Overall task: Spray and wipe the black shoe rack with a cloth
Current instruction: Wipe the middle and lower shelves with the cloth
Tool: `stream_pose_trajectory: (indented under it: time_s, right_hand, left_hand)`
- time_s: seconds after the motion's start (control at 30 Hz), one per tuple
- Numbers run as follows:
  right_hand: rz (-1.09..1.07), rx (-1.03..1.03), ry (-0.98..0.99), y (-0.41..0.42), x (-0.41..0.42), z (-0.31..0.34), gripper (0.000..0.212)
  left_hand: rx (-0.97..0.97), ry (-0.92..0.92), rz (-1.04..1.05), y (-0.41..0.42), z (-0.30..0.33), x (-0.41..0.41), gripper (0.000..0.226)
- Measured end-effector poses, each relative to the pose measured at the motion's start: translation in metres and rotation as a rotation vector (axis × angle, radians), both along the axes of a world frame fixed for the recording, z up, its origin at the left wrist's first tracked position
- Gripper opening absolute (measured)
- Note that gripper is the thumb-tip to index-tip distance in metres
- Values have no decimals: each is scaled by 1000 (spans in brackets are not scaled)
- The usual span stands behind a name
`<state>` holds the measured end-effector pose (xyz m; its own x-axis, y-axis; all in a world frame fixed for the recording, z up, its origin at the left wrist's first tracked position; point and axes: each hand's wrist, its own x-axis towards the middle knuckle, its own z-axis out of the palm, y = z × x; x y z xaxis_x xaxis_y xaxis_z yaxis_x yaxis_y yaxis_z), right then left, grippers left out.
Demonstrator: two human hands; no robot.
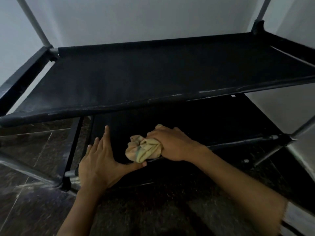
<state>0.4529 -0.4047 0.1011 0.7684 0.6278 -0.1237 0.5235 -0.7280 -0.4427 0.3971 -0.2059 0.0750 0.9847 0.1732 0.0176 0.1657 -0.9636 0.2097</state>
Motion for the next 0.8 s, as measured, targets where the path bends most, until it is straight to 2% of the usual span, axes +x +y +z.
stream_pose_trajectory:
  time_s: [0.07, 0.2, 0.33, 0.4, 0.57, 0.7, 0.8]
  right_hand:
    - [-14, -43, 26, -7, 0, 3, 30]
    - [-27, -80, 50, -9, 4, 6, 30]
    - [-53, -139, 127, -34, 4, 9, 13]
    - [-134, -206, 139, -67, 7, 12, 11]
    - [-348, -296, 179, -130, 11, 21, 22]
    - [-351, -407, 140, -110, 8, 23, 23]
    - [-333, -478, 74, -83, -7, 33, 31]
  left_hand:
    - [12, -5, -15, 1, 0, 0, 153]
    - [27, -8, -21, 3, 2, 0, 150]
    - [31, -14, -31, 7, 1, -1, 146]
    - [41, -19, -34, 9, 1, -2, 145]
    - [63, -7, -38, 8, 1, -2, 141]
    - [48, 23, -18, 12, 3, 0, 137]
    - [43, 61, -14, 18, 5, 1, 135]
